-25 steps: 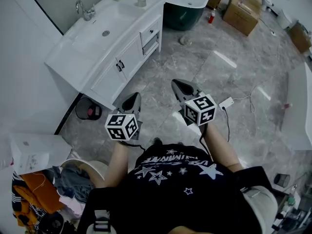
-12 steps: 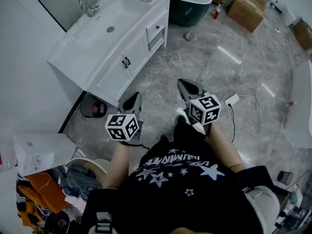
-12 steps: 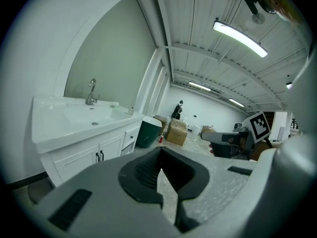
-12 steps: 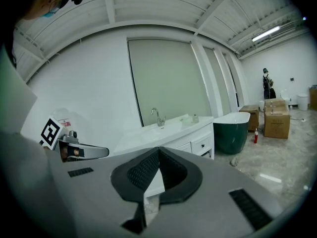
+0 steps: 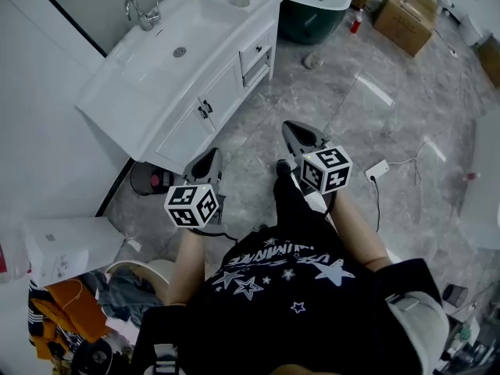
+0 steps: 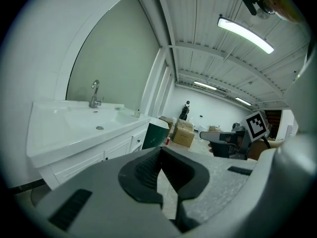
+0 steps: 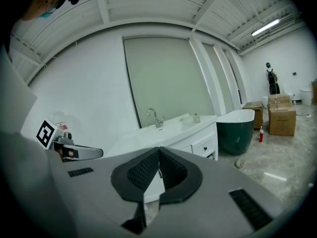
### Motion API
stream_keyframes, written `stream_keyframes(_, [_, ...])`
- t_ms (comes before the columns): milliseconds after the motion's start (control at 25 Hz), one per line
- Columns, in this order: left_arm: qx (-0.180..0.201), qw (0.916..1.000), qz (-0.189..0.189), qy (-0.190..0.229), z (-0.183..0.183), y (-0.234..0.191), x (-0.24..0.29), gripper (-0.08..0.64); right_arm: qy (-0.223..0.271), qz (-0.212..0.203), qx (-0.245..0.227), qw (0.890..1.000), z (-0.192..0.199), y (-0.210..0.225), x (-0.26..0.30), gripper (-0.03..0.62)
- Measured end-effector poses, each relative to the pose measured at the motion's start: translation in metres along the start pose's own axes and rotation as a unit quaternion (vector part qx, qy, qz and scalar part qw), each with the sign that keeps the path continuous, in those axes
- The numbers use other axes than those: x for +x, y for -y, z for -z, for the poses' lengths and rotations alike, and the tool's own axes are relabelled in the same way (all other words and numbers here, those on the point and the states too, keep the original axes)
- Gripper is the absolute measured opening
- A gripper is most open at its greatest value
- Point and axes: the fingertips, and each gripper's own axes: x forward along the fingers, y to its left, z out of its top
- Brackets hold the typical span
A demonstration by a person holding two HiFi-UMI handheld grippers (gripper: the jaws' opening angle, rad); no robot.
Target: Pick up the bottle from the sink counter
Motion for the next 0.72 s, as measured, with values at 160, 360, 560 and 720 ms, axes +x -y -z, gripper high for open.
stream_keyframes(160, [-0.012, 0.9998, -0.015, -0.002, -0.011, -0.018, 0.036, 0.008, -0.002, -0.01, 0.008, 1.0, -0.014, 0.031, 0.039, 0.007])
stream_keyframes(360, [-0.014, 0.9994, -0.032, 0.002, -0.038, -0.034, 0.095, 0.008, -0.006, -0.027, 0.014, 1.0, -0.036, 0.081, 0.086, 0.007])
stream_keyframes(560, [-0.018, 0.9987, -0.048, 0.004, -0.074, -0.042, 0.157, 0.008, -0.013, -0.039, 0.025, 0.999, -0.068, 0.137, 0.135, 0.008])
stream_keyframes(720, [-0.013, 0.9981, -0.059, 0.007, -0.103, -0.049, 0.207, 0.008, -0.015, -0.051, 0.026, 0.998, -0.093, 0.176, 0.171, 0.008])
